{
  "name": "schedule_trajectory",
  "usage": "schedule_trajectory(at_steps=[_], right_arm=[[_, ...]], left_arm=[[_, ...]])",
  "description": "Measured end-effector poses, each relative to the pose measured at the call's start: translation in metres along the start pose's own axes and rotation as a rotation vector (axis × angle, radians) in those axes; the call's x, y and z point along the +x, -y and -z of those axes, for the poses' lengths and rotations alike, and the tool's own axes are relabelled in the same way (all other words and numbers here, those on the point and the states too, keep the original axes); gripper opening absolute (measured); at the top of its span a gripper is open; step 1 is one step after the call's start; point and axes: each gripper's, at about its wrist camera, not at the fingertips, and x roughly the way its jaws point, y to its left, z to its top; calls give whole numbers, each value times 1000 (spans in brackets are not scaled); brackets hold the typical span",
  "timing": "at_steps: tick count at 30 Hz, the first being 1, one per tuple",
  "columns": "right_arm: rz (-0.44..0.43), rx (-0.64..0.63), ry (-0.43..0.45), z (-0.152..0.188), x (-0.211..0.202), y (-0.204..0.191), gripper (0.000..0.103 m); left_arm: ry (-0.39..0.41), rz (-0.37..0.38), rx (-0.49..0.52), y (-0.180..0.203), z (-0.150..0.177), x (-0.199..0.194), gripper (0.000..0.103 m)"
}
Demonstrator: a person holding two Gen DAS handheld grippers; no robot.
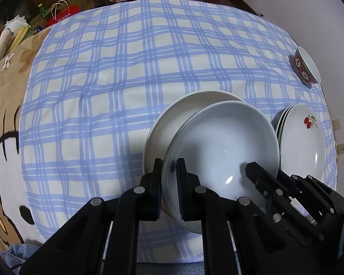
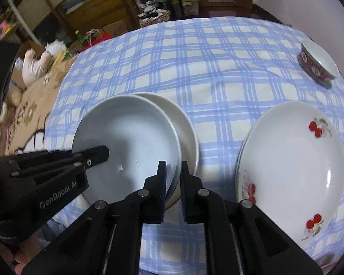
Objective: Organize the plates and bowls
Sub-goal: 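Lower the second bowl into the first white bowl and open both grippers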
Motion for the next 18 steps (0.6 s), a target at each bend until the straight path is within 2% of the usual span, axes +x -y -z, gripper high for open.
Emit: schedule_trajectory(at_steps=[4, 12, 15, 18], right_arm=[[32, -39, 3, 2, 0, -8, 16], [14, -6, 14, 1, -5, -4, 16], [11, 0, 50, 0, -13, -2, 16], [7, 5, 56, -3, -17, 0, 16]], left_arm=[[5, -7, -8, 0, -2, -1, 14], [3, 5, -27, -1, 1, -2, 17], [39, 4, -24, -1, 3, -9, 19], [39, 18, -27, -1, 3, -10, 23]])
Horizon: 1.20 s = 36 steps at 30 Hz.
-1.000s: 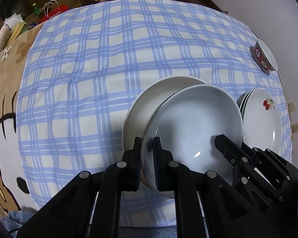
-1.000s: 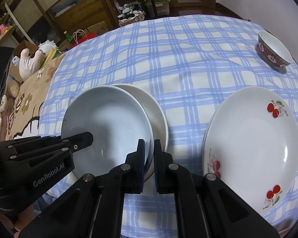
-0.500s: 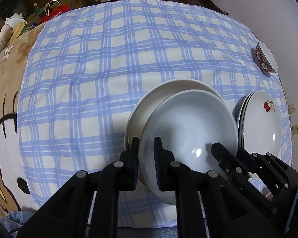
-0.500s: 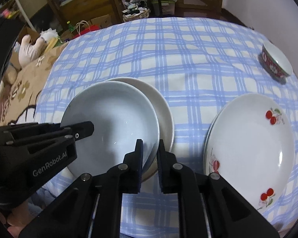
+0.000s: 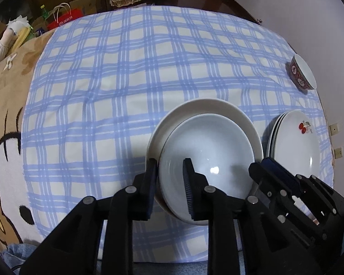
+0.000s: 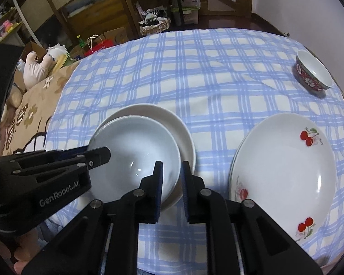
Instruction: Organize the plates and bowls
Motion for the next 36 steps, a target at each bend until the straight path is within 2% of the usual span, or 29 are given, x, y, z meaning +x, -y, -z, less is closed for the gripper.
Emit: schedule_trajectory(at_steps=[4, 6, 8, 9, 13, 15, 16, 17, 20, 23, 26, 36], right_arm=[[-10, 8, 22, 0, -8, 3, 17], [0, 10, 21, 0, -10, 4, 17], [0, 22, 22, 0, -13, 8, 19], [0, 26, 22, 0, -14, 10, 21], [6, 47, 47, -1, -24, 21, 42], [14, 59, 60, -2, -29, 27, 54], [20, 65, 64, -2, -31, 30, 64], [31, 75, 64, -3, -33, 36, 75], [57, 94, 71, -6, -38, 49, 88], [75, 111, 83, -7, -45, 62, 93], [94, 126, 99, -10, -52, 78, 96], [147, 176, 173, -30, -76, 138, 96]], left_arm=[[9, 3, 0, 0, 1, -3, 25], [29, 5, 5, 0, 3, -10, 32], [59, -11, 14, 2, 4, -16, 54], [78, -23, 20, 2, 5, -20, 55], [112, -16, 39, 5, 7, -30, 60], [122, -24, 49, 8, 8, -31, 69], [120, -43, 58, 10, 7, -30, 79], [117, -57, 66, 10, 7, -29, 82], [109, -68, 69, 12, 5, -26, 83], [108, -74, 84, 15, 3, -27, 84], [122, -89, 122, 24, -1, -33, 84], [217, -45, 174, 69, -34, -60, 84]])
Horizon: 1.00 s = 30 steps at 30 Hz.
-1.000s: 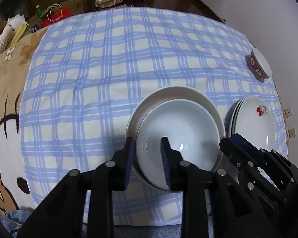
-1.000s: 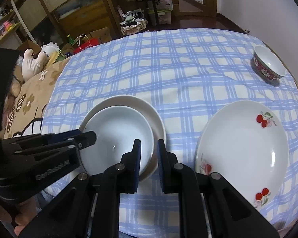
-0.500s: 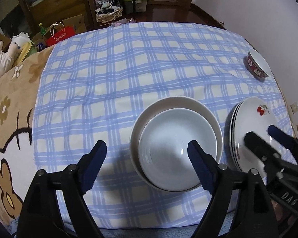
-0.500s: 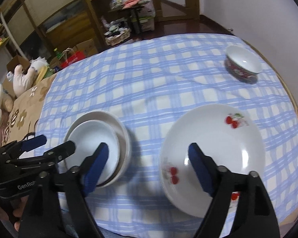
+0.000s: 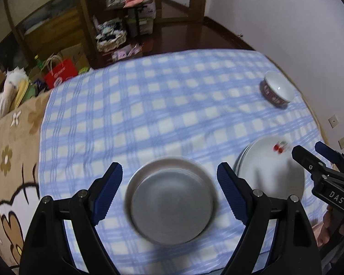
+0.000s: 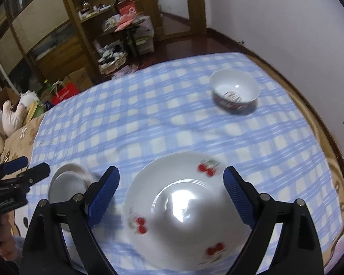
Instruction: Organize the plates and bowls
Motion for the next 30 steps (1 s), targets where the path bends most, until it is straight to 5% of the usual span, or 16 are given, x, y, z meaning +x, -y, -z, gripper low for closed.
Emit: schedule_trajectory(at_steps=[13, 30], right_arm=[[17, 61, 153, -70, -3, 73, 96], [57, 129, 209, -112, 42, 140, 96]], left_arm=[[55, 80, 90, 90, -86, 29, 84], [91, 164, 179, 169, -154, 102, 83]])
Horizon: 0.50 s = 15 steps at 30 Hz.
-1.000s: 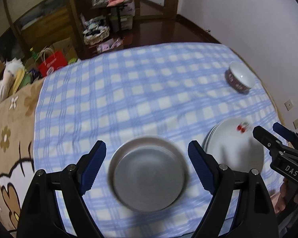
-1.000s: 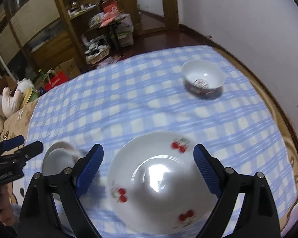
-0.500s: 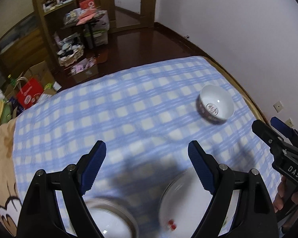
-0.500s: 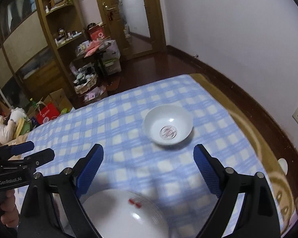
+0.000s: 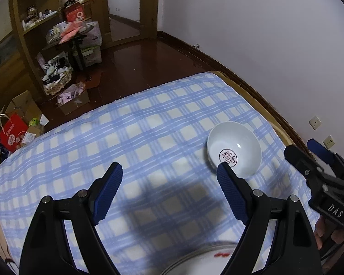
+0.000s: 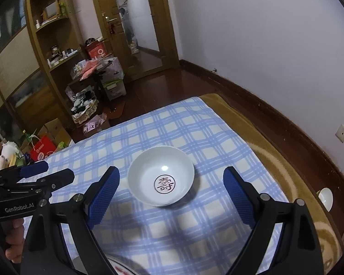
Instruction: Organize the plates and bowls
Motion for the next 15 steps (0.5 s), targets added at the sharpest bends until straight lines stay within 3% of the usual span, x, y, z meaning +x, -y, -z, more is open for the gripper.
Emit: schedule_trajectory(at_steps=[5, 15], right_arm=[[-75, 75, -36, 2, 24, 19, 85], [-39, 107, -81, 2, 62, 34, 78]], left_arm=[[-26, 3, 10, 14, -9, 25, 83], [-105, 5, 36, 39, -12, 78, 83]])
